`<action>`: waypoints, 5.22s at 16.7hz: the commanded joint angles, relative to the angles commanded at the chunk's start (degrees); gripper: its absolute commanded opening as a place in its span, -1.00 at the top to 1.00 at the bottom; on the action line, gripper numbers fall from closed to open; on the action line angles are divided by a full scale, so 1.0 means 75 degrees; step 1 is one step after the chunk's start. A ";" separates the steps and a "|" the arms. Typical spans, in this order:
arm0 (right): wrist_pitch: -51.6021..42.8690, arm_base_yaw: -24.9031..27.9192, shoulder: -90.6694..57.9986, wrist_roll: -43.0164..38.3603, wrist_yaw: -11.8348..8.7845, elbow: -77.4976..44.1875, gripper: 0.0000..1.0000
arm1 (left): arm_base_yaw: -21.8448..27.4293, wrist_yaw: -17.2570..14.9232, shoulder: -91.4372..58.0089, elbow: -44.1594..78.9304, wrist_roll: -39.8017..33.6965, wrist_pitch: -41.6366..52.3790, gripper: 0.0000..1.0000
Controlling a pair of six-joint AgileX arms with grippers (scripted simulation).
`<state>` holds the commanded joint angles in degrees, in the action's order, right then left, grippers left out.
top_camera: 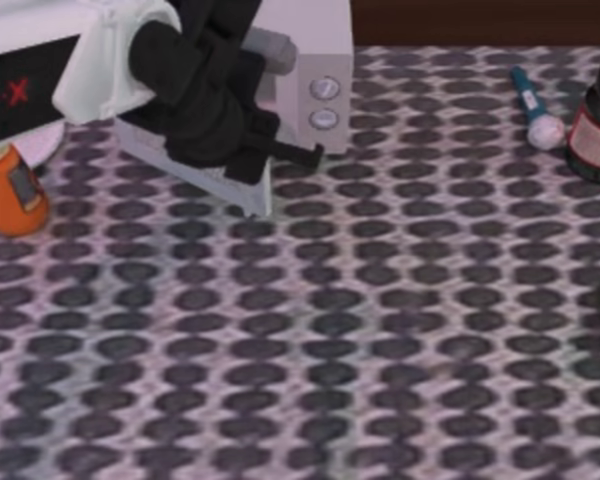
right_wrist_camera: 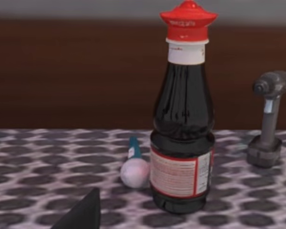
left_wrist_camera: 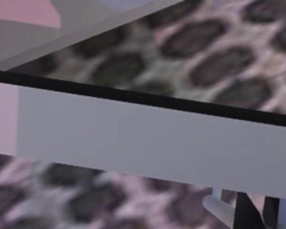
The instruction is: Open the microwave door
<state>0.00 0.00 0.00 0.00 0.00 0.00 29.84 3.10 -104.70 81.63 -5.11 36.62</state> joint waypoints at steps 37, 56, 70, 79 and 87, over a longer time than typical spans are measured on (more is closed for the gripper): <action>0.0000 0.0000 0.0000 0.0000 0.0000 0.0000 -1.00 | -0.0336 -0.0627 0.0574 -0.0708 0.1073 -0.0146 1.00; 0.0000 0.0000 0.0000 0.0000 0.0000 0.0000 -1.00 | -0.0345 -0.0733 0.0616 -0.0764 0.1162 -0.0162 1.00; 0.0000 0.0000 0.0000 0.0000 0.0000 0.0000 -1.00 | -0.0772 -0.1316 0.1058 -0.1256 0.2265 -0.0120 1.00; 0.0000 0.0000 0.0000 0.0000 0.0000 0.0000 -1.00 | -0.0772 -0.1316 0.1058 -0.1256 0.2265 -0.0120 1.00; 0.0000 0.0000 0.0000 0.0000 0.0000 0.0000 -1.00 | -0.0772 -0.1316 0.1058 -0.1256 0.2265 -0.0120 1.00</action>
<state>0.00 0.00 0.00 0.00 0.00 0.00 24.04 -6.77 -96.77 72.21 11.88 35.72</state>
